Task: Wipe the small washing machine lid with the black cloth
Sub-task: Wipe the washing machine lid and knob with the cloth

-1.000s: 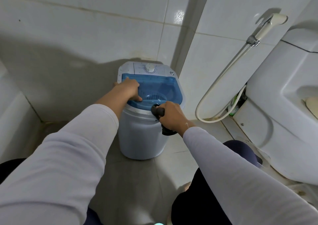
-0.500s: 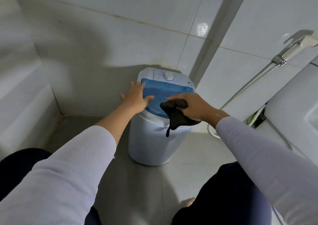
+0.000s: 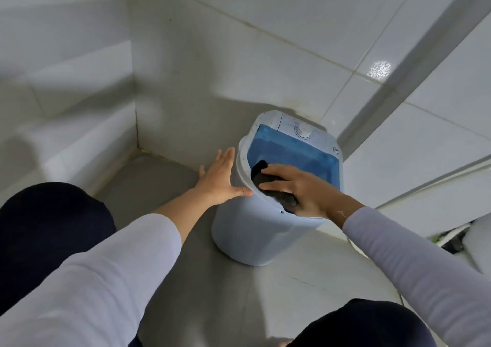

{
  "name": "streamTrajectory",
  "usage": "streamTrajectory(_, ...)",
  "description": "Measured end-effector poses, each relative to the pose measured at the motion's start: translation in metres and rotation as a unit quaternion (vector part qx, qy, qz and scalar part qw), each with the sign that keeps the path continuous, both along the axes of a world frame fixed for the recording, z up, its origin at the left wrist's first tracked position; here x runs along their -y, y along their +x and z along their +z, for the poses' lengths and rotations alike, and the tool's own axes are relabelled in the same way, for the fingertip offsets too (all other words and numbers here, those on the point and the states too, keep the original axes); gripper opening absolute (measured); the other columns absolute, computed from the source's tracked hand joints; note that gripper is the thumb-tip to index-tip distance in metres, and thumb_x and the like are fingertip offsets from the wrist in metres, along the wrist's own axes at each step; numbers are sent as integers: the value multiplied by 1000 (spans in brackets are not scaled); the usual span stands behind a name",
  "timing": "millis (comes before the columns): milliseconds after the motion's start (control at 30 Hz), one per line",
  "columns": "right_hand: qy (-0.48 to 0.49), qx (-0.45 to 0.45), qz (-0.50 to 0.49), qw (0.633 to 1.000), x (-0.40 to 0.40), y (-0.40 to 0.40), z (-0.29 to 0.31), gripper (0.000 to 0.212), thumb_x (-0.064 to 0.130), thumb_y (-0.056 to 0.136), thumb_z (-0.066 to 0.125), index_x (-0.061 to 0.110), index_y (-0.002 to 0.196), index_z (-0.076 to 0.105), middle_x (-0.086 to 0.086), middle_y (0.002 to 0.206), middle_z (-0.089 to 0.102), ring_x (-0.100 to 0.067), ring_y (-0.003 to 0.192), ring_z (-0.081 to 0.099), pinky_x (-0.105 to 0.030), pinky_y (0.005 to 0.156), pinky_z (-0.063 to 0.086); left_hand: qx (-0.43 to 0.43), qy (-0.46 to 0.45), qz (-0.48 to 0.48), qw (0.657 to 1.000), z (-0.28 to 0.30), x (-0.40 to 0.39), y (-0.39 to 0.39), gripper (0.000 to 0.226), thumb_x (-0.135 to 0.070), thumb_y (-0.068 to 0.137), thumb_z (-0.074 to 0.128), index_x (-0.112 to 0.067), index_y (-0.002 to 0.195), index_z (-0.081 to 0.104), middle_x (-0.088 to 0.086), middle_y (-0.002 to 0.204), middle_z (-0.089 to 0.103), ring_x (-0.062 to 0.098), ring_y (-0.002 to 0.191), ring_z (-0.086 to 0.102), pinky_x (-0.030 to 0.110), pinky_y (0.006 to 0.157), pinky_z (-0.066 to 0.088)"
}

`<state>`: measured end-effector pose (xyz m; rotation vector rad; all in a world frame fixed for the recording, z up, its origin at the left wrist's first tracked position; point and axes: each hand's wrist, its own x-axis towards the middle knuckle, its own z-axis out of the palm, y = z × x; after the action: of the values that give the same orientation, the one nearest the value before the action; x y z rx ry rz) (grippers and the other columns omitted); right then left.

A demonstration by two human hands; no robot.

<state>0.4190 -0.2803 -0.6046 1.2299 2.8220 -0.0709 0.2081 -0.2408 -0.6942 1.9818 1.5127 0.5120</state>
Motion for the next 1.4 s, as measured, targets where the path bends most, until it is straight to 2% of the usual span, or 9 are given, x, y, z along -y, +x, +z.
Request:
streamTrajectory(67, 5, 10, 10, 1000, -2, 7, -5, 54, 52, 80, 57, 28, 128, 53, -3, 147, 41, -26, 143, 21, -43, 114, 23, -1, -1, -5, 1000, 0, -3, 0, 122, -62, 69, 68, -21, 152, -12, -7, 161, -12, 13, 148, -13, 60, 115, 2)
streamTrajectory(133, -7, 29, 6, 1000, -3, 11, -6, 61, 66, 80, 40, 36, 133, 44, 7, 153, 27, -25, 146, 1, -47, 115, 7, -4, -2, -14, 1000, 1, -5, -1, 123, -64, 69, 67, -20, 152, -13, -7, 161, -12, 14, 148, -13, 60, 115, 2)
streamTrajectory(233, -62, 30, 0, 998, -6, 12, -3, 59, 64, 83, 27, 39, 137, 37, 15, 155, 10, -22, 146, -8, -44, 117, 12, -11, -1, -28, 1000, 2, -8, -1, 123, -64, 69, 67, -20, 151, -13, -6, 161, -11, 14, 148, -13, 60, 116, 4)
streamTrajectory(367, -81, 40, 7, 996, -12, 4, -1, 43, 35, 94, 42, 35, 136, 41, 10, 155, 20, -19, 147, 4, -40, 117, 24, -17, 6, -50, 999, 0, -13, -1, 123, -66, 68, 66, -22, 152, -12, -7, 162, -10, 15, 149, -11, 62, 115, 6)
streamTrajectory(500, -78, 15, 13, 997, -18, 0, -2, 49, 11, 89, 54, 31, 133, 47, 6, 152, 31, -22, 145, 16, -40, 114, 31, -15, 7, -58, 998, -5, -13, -1, 121, -68, 69, 64, -23, 152, -13, -8, 161, -10, 14, 149, -11, 62, 115, 6)
streamTrajectory(800, -47, -27, 14, 998, -32, -27, 1, 42, 4, 84, 58, 21, 122, 60, -4, 140, 51, -27, 134, 41, -42, 109, 39, -9, 5, -61, 998, -3, -10, -2, 118, -66, 72, 62, -22, 151, -14, -8, 161, -10, 13, 148, -12, 61, 116, 4)
streamTrajectory(967, -14, -8, 6, 1000, -43, -47, 6, 39, 3, 85, 57, 20, 120, 62, -4, 135, 56, -30, 120, 52, -44, 96, 47, -3, 7, -67, 998, -2, -11, -3, 114, -64, 73, 63, -27, 152, -9, -9, 161, -9, 14, 149, -10, 62, 115, 4)
streamTrajectory(1267, 41, 59, -35, 997, -79, -68, 11, 46, -4, 84, 47, 20, 121, 62, -2, 137, 54, -32, 119, 52, -45, 94, 48, -11, -20, -75, 997, 4, -14, -8, 114, -70, 73, 58, -24, 152, -10, -5, 162, -5, 14, 148, -13, 63, 115, 1)
streamTrajectory(1400, 75, 21, -91, 993, -98, -61, 35, 40, -2, 86, 47, 15, 118, 64, -4, 136, 56, -32, 120, 52, -41, 97, 45, -12, -53, -51, 997, 18, -23, -19, 112, -72, 76, 51, -21, 151, -14, -1, 161, -11, 14, 148, -15, 59, 116, -2)
